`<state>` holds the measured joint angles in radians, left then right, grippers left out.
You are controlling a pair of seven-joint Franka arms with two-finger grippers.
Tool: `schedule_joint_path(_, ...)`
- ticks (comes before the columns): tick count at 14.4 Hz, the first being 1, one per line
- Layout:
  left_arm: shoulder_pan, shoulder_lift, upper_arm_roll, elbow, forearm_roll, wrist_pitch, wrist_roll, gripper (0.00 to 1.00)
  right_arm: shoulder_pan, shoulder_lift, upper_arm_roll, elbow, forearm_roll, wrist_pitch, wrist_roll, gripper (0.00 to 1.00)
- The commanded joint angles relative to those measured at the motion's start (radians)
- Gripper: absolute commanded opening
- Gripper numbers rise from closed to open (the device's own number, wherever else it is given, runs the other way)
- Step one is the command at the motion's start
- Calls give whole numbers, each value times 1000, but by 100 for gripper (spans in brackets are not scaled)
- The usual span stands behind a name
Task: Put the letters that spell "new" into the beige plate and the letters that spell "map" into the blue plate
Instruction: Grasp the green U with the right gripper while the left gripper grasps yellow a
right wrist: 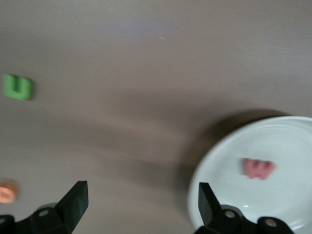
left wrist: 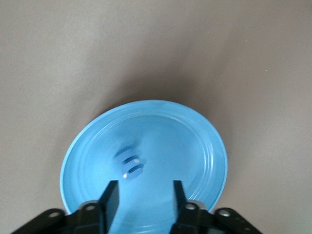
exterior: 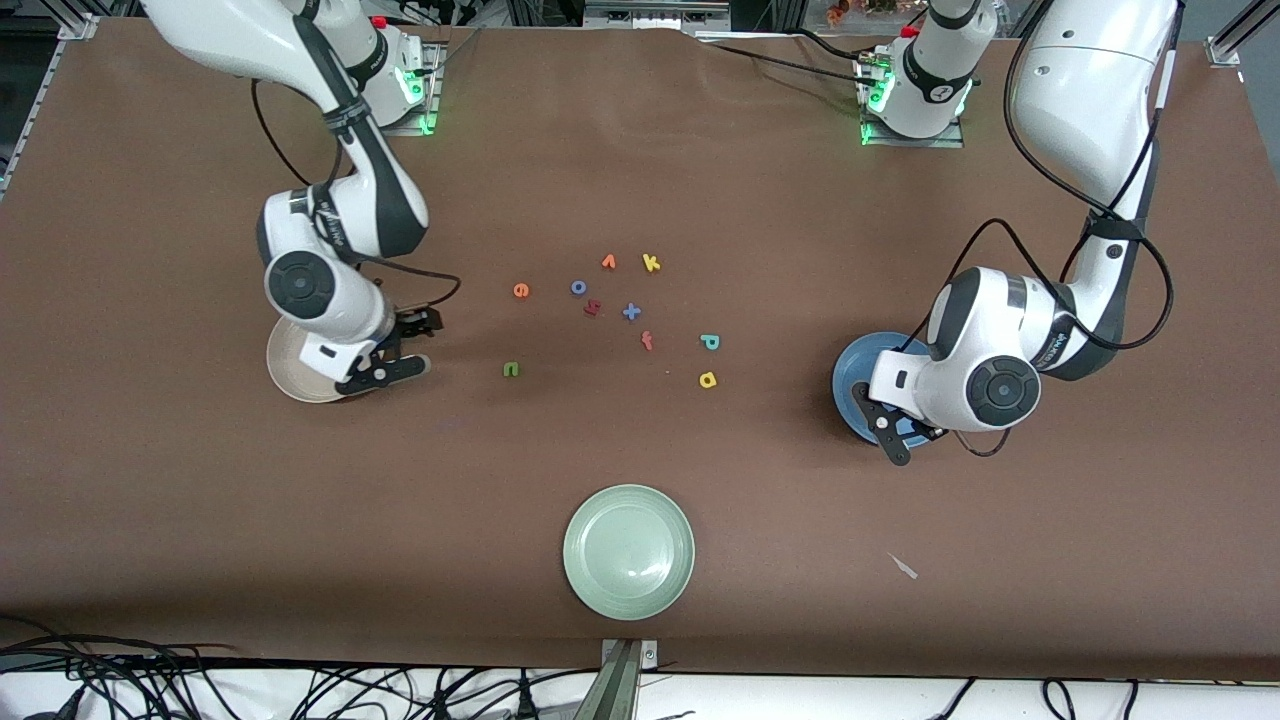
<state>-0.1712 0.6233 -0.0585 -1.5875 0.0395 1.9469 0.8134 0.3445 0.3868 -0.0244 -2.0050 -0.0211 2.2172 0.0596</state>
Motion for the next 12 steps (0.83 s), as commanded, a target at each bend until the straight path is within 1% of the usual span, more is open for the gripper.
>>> schedule_joint_path(1, -19, -10, -11, 20, 2, -13, -29, 100, 5, 15, 40, 35, 23, -5, 150, 100)
schedule_joint_path(3, -34, -10, -38, 50, -3, -17, -135, 100, 13, 59, 70, 90, 65, -4, 245, 100)
schedule_joint_path(4, -42, -10, -53, 53, -3, -20, -222, 100, 13, 84, 81, 119, 87, -2, 285, 100)
schedule_joint_path(6, -45, -11, -110, 54, -3, -22, -414, 100, 28, 125, 96, 167, 92, 4, 341, 100)
schedule_joint_path(7, -47, -11, -127, 57, -3, -22, -495, 100, 43, 148, 96, 182, 92, 24, 361, 100)
schedule_joint_path(8, -48, -11, -139, 58, -3, -22, -564, 100, 53, 171, 96, 187, 92, 57, 373, 100)
schedule_joint_path(10, -48, -11, -190, 58, -3, -20, -727, 100, 62, 207, 96, 190, 89, 129, 405, 100)
schedule_joint_path(12, -60, -10, -245, 78, -1, -20, -984, 100, 65, 216, 96, 193, 90, 131, 407, 100)
